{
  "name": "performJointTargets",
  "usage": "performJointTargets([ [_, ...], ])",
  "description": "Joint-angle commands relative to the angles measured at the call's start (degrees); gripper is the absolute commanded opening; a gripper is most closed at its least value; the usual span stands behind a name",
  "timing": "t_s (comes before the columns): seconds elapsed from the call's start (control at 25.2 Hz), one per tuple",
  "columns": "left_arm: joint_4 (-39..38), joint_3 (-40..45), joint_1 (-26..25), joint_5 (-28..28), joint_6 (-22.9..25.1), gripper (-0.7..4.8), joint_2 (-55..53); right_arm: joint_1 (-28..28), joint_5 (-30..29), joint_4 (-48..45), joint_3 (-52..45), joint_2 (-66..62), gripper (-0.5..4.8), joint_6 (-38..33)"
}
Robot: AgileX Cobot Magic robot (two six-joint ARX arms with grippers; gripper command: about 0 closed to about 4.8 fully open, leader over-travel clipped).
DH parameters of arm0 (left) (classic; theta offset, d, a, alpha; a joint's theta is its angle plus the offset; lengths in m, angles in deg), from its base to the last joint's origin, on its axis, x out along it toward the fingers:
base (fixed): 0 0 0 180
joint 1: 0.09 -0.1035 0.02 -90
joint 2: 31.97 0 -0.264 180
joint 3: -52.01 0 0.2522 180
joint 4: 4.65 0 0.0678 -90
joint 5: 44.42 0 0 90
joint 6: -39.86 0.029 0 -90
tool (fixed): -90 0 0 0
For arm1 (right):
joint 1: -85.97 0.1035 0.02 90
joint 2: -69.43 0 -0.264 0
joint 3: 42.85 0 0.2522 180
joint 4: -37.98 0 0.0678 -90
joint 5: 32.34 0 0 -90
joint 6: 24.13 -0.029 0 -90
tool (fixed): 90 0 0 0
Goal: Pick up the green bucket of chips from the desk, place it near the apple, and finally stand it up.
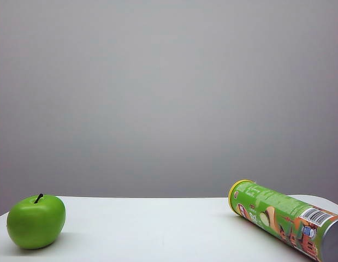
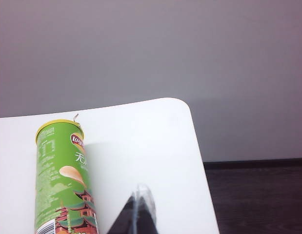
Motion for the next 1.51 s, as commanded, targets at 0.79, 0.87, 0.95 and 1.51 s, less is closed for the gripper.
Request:
performJointTargets([
  [0.79,-10.84,-49.00,-6.01,-18.36,-1.18,-0.05,-46.56,0.22,-0.39,-8.57,31.02,-38.21,0.01,-9.66],
  [0.87,-18.25,-58.58,-5.99,-18.25,2.71,-0.04,-53.11,0.24,-5.53,-4.17,39.56,-47.69,0.01,-7.28],
  [0.95,-22.56,-65.18,-6.01,-18.29,3.54,0.00,-57.13,0.31,-9.53,-1.22,46.45,-55.67,0.00,-4.94],
  [1.51,-54.25,-73.18,-5.90,-21.05,9.27,4.34,-68.61,0.31,-20.79,19.04,65.61,-85.40,1.22,3.98],
])
